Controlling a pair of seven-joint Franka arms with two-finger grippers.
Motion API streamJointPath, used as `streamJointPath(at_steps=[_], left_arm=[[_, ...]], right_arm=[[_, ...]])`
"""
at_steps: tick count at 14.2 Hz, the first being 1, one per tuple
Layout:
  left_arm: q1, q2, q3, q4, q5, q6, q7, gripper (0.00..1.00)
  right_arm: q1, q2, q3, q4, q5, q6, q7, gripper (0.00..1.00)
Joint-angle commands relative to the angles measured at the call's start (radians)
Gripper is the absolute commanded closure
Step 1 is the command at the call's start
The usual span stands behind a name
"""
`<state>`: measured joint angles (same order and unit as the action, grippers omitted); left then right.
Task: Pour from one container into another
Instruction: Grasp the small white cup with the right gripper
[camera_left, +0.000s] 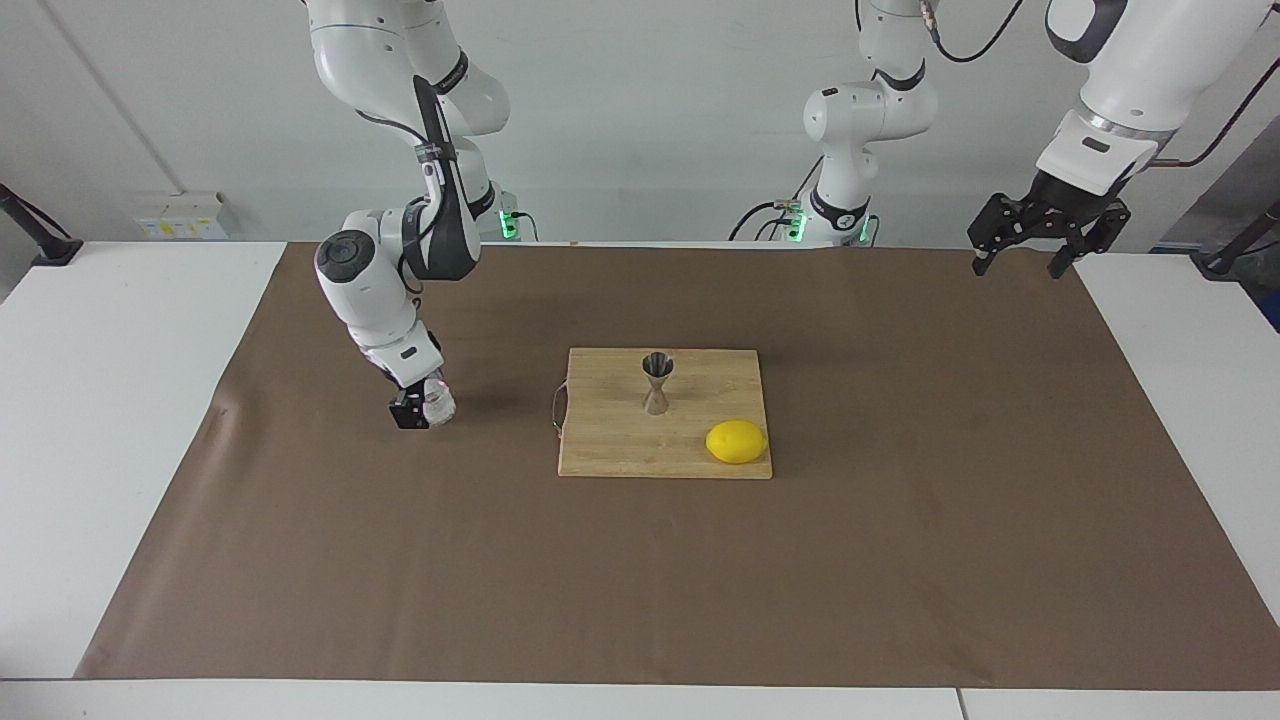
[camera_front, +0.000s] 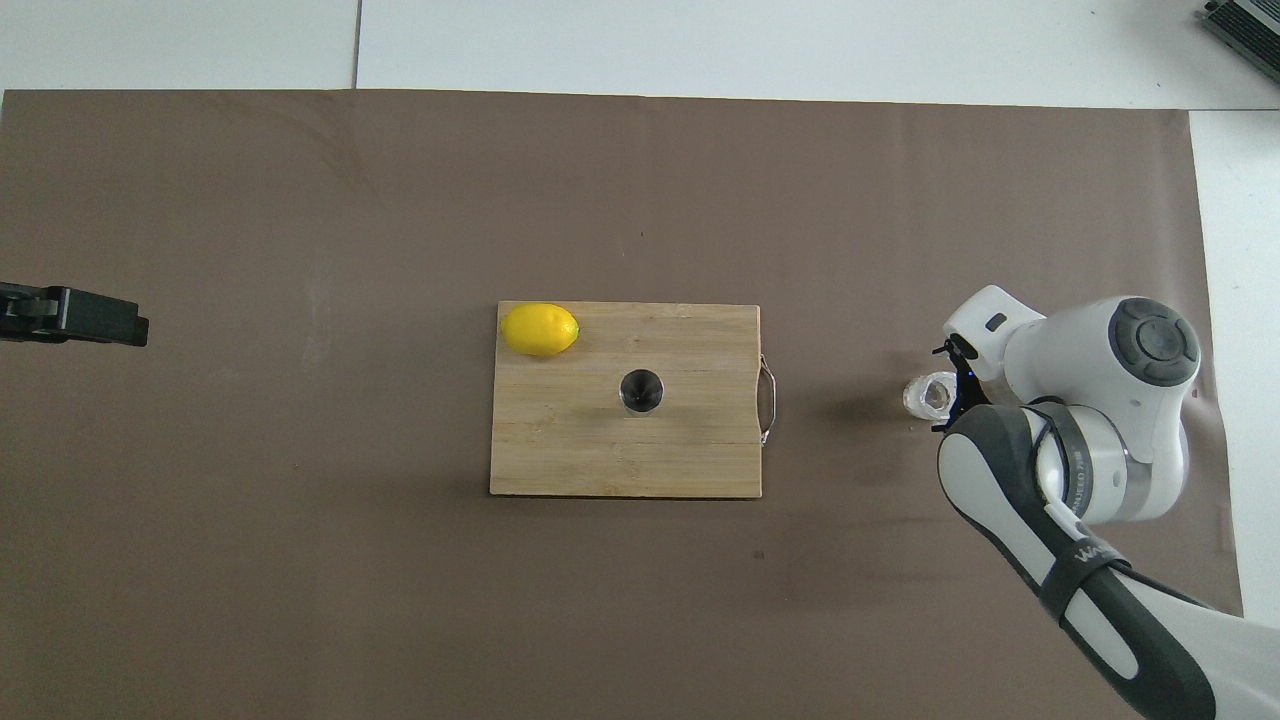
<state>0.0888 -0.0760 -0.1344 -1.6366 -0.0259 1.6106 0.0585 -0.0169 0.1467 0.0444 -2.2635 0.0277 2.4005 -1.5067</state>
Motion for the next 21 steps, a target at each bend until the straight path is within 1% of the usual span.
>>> streamJointPath(at_steps=[1, 3, 8, 11, 12, 14, 15, 19, 21], left_arm=[[0.006, -0.005, -0.007, 0.003, 0.015, -0.017, -0.002, 0.0], [0.006, -0.002, -0.007, 0.003, 0.015, -0.015, -0.003, 0.0], [0.008, 0.001, -0.007, 0.003, 0.015, -0.004, -0.003, 0.0], [0.006, -0.001, -0.008, 0.003, 0.012, -0.015, -0.003, 0.0], [0.005, -0.001, -0.007, 0.003, 0.012, -0.018, -0.003, 0.0], [0.006, -0.002, -0.008, 0.003, 0.012, -0.023, -0.003, 0.0], [0.006, -0.001, -0.008, 0.003, 0.012, -0.021, -0.003, 0.0], [0.005, 0.018, -0.01, 0.001, 0.003, -0.008, -0.003, 0.0], [0.005, 0.024, -0.008, 0.0, 0.004, -0.008, -0.002, 0.0]], right_arm=[[-0.031, 0.022, 0.006, -0.011, 0.085, 0.031, -0.102, 0.0], [-0.038, 0.037, 0.006, -0.01, 0.167, 0.042, -0.182, 0.0], [-0.038, 0.037, 0.006, -0.004, 0.193, 0.031, -0.188, 0.0], [-0.038, 0.036, 0.006, -0.001, 0.195, 0.029, -0.187, 0.39], [-0.038, 0.033, 0.008, -0.001, 0.195, 0.028, -0.185, 0.56], [-0.035, 0.028, 0.008, 0.009, 0.195, 0.026, -0.176, 0.78], [-0.029, 0.027, 0.008, 0.019, 0.195, 0.026, -0.175, 0.81], [-0.018, 0.016, 0.022, 0.068, 0.195, 0.026, -0.136, 0.82], [-0.006, 0.001, 0.047, 0.096, 0.199, 0.029, -0.09, 0.82]])
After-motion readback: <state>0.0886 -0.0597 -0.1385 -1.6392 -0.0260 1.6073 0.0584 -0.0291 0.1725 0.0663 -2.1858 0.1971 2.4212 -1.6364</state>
